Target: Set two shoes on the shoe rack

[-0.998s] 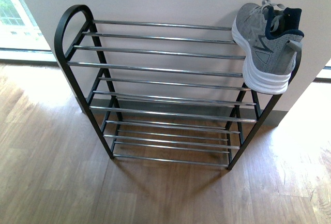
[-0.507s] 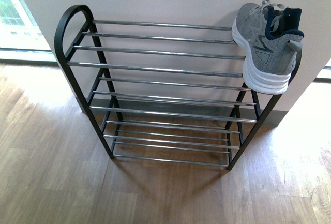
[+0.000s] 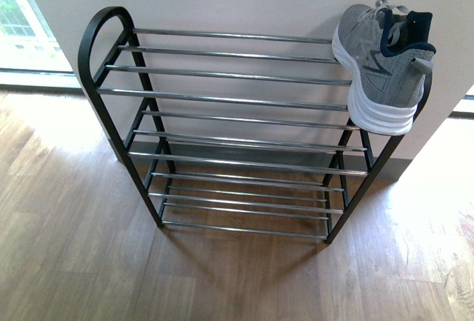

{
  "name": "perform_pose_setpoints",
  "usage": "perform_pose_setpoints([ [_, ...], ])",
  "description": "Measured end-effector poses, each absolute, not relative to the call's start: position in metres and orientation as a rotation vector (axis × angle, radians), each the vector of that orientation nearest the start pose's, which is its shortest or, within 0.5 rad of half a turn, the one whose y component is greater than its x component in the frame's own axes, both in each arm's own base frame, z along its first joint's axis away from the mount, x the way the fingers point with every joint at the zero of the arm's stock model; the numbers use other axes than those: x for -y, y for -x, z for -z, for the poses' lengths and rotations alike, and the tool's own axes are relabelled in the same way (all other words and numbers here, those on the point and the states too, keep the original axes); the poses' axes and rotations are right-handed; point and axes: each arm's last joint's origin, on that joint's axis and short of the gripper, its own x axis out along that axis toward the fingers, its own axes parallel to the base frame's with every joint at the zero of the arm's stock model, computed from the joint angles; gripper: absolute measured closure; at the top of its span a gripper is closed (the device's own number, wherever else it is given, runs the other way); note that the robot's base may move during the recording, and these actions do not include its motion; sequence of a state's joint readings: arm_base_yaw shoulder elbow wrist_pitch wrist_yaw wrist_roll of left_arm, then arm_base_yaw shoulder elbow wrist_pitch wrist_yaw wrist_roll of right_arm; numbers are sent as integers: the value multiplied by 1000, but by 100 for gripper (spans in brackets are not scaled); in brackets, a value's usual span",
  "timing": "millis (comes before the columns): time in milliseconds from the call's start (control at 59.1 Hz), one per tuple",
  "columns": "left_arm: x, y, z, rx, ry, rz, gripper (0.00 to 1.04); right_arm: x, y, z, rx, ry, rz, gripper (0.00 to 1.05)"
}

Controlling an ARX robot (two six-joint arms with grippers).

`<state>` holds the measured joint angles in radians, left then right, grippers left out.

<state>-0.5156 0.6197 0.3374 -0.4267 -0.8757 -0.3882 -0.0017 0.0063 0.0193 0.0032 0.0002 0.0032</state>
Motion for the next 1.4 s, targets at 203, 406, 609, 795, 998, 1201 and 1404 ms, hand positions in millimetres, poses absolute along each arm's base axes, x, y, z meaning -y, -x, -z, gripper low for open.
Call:
perform_pose_setpoints([
  [203,41,-118,-190,-466,-82,-440,104,0,-97,-170,17,-3,2,57],
  [406,41,-118,-190,-463,-85,-447,104,0,-97,-170,16,-3,-1,23],
  [609,41,-118,-188,-474,-85,-438,104,0,-97,-170,14,-2,0,10],
  [795,42,-118,-189,-470,-61,-413,104,0,-97,-170,17,-3,5,9],
  [998,57,-153,-202,-402,169,-251,104,0,-97,-170,15,-3,2,9],
  [1201,94,-240,-214,-418,278,-151,104,0,-97,-170,15,-3,1,9],
  [1404,129,-297,-187,-515,312,-116,104,0,-97,-170,15,-3,1,9],
])
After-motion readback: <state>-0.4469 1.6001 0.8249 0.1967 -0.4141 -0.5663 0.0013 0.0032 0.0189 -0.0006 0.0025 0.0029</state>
